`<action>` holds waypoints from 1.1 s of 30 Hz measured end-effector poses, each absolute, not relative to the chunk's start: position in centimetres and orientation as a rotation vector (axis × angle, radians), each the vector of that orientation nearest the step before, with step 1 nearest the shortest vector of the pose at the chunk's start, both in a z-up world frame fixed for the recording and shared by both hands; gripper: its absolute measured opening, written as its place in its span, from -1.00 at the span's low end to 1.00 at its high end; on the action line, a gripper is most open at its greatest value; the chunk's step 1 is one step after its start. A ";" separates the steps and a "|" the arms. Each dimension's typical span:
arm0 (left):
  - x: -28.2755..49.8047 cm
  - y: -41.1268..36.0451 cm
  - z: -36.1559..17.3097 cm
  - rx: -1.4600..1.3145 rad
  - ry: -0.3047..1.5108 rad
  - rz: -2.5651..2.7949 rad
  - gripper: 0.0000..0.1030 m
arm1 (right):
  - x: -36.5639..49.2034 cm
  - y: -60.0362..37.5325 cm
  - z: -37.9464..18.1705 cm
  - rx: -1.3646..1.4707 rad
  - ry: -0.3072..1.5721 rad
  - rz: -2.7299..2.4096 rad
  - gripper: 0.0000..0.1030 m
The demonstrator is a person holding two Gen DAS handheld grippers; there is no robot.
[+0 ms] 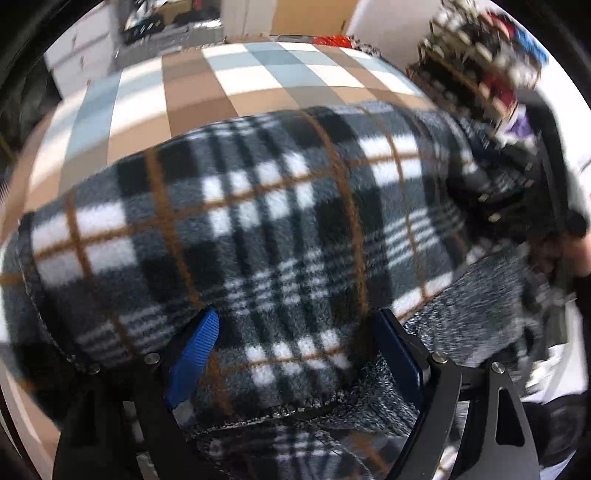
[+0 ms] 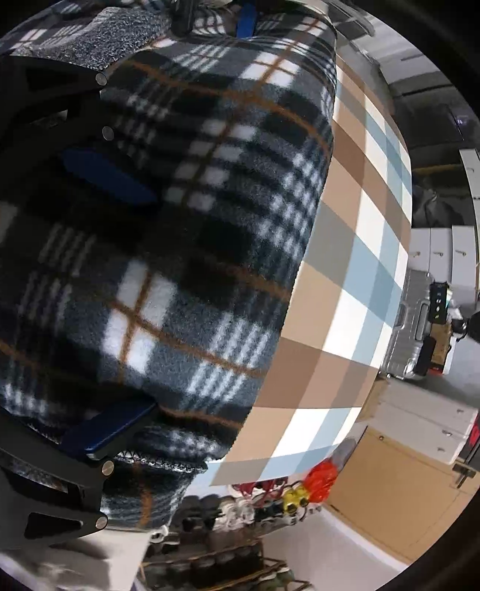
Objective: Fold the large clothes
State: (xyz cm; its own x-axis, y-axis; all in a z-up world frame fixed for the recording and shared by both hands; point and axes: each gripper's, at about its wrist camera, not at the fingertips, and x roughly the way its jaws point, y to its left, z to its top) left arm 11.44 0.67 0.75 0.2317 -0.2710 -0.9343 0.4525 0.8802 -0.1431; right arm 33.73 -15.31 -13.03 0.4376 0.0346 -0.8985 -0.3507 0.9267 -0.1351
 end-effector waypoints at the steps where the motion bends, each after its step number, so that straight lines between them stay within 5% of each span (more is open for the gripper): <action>1: 12.0 0.4 0.5 0.211 1.236 -0.488 0.60 | 34.2 -15.2 -13.0 -0.315 1.106 0.234 1.00; 8: 13.2 0.3 2.1 0.236 1.243 -0.361 0.61 | 31.0 -15.9 -9.7 -0.130 1.099 0.258 1.00; 16: -1.8 0.3 5.6 0.156 1.101 -0.469 0.61 | 16.4 -17.0 -4.7 0.070 0.895 0.368 1.00; 23: -6.1 -2.3 2.7 0.177 1.151 -0.479 0.61 | 9.1 -13.3 -8.8 -0.010 0.955 0.411 1.00; 33: -7.7 -1.9 -0.6 0.295 1.176 -0.353 0.61 | 9.2 -12.5 -13.3 -0.074 1.080 0.209 1.00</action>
